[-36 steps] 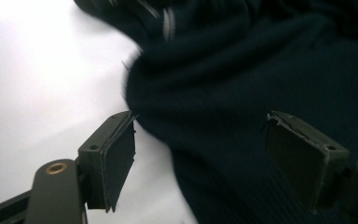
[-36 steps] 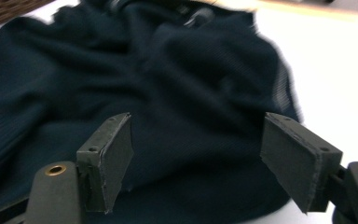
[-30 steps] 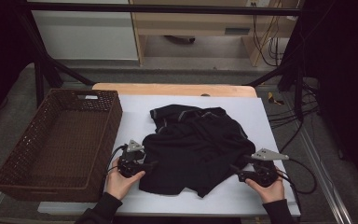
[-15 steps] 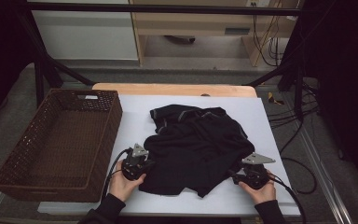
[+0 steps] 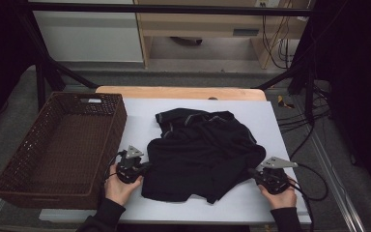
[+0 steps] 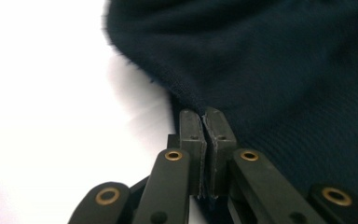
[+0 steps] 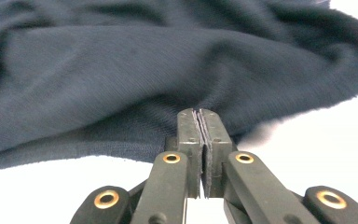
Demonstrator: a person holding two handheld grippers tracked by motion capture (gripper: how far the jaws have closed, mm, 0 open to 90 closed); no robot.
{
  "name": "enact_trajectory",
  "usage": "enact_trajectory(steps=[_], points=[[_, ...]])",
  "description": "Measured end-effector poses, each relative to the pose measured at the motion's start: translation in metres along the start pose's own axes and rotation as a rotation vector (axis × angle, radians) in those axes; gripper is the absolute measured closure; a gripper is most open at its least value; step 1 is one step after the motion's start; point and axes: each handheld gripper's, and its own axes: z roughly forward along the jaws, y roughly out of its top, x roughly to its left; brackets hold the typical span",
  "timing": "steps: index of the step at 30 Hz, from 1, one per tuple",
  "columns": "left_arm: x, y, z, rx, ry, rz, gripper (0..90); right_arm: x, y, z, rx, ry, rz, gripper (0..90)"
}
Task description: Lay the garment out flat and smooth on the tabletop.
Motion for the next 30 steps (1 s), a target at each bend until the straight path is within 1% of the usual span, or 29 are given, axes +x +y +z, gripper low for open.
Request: enact_trajectory(steps=[1, 2, 3, 5, 6, 8, 9, 10, 11, 12, 13, 14, 15, 17, 18, 21, 22, 23, 24, 25, 26, 28, 30], points=[[0.002, 0.000, -0.002, -0.002, 0.015, -0.008, 86.6, -0.003, 0.000, -0.002, -0.002, -0.026, -0.003, 89.0], [0.004, -0.001, -0.002, 0.000, 0.026, -0.016, 86.6, -0.007, -0.001, -0.004, -0.007, -0.062, -0.011, 89.0], [0.006, -0.001, -0.002, 0.004, 0.029, -0.023, 86.6, -0.012, -0.002, -0.005, -0.015, -0.095, -0.007, 89.0], [0.006, -0.002, 0.000, 0.012, 0.032, -0.026, 86.5, -0.018, -0.005, -0.002, -0.020, -0.116, 0.004, 88.4], [0.006, -0.003, 0.001, 0.012, 0.030, -0.023, 86.4, -0.019, -0.006, 0.000, -0.011, -0.113, 0.003, 87.8], [0.006, -0.004, 0.003, 0.010, 0.022, -0.023, 85.5, -0.018, -0.009, 0.005, -0.007, -0.106, -0.019, 81.0], [0.006, -0.004, 0.003, 0.004, 0.014, -0.028, 84.4, -0.017, -0.009, 0.005, -0.007, -0.101, -0.016, 75.5], [0.006, -0.004, 0.002, -0.012, -0.005, -0.033, 80.6, -0.016, -0.008, 0.003, -0.024, -0.091, -0.016, 69.8], [0.006, -0.003, 0.002, -0.022, -0.016, -0.036, 73.3, -0.015, -0.007, -0.002, -0.065, -0.066, -0.002, 62.2], [0.005, -0.003, 0.001, -0.029, -0.032, -0.041, 67.9, -0.014, -0.005, -0.004, -0.081, -0.047, 0.016, 57.4], [0.003, -0.003, 0.000, -0.034, -0.043, -0.048, 62.2, -0.013, -0.004, -0.008, -0.094, -0.025, 0.038, 55.3], [0.001, -0.004, 0.000, -0.037, -0.056, -0.048, 58.8, -0.011, -0.003, -0.011, -0.103, -0.005, 0.045, 53.9], [-0.001, -0.004, -0.001, -0.039, -0.058, -0.048, 55.6, -0.010, -0.003, -0.013, -0.105, 0.016, 0.052, 52.4], [-0.005, -0.007, -0.001, -0.031, -0.059, -0.044, 49.7, -0.005, -0.003, -0.014, -0.090, 0.051, 0.062, 52.3], [-0.007, -0.010, -0.001, -0.026, -0.056, -0.043, 49.1, -0.004, -0.004, -0.013, -0.076, 0.056, 0.060, 52.2], [-0.012, -0.017, 0.002, 0.005, -0.047, -0.030, 49.1, 0.002, -0.008, -0.008, -0.008, 0.063, 0.039, 52.3], [-0.013, -0.018, 0.003, 0.011, -0.051, -0.025, 49.6, 0.003, -0.010, -0.006, 0.016, 0.064, 0.044, 52.3], [-0.014, -0.019, 0.004, 0.008, -0.046, -0.019, 50.5, 0.004, -0.011, -0.004, 0.025, 0.064, 0.039, 52.3], [-0.016, -0.018, 0.004, 0.011, -0.039, -0.015, 51.4, 0.005, -0.012, -0.003, 0.029, 0.066, 0.038, 51.7], [-0.016, -0.018, 0.004, 0.018, -0.046, -0.010, 54.1, 0.007, -0.013, -0.001, 0.039, 0.069, 0.033, 50.2], [-0.018, -0.018, 0.004, 0.020, -0.052, -0.006, 57.1, 0.009, -0.013, 0.001, 0.038, 0.069, 0.028, 49.2], [-0.019, -0.018, 0.004, 0.029, -0.051, 0.004, 64.4, 0.012, -0.014, 0.006, 0.027, 0.078, 0.016, 46.3], [-0.019, -0.018, 0.004, 0.037, -0.059, 0.004, 73.1, 0.015, -0.014, 0.011, 0.024, 0.077, 0.005, 45.9]])
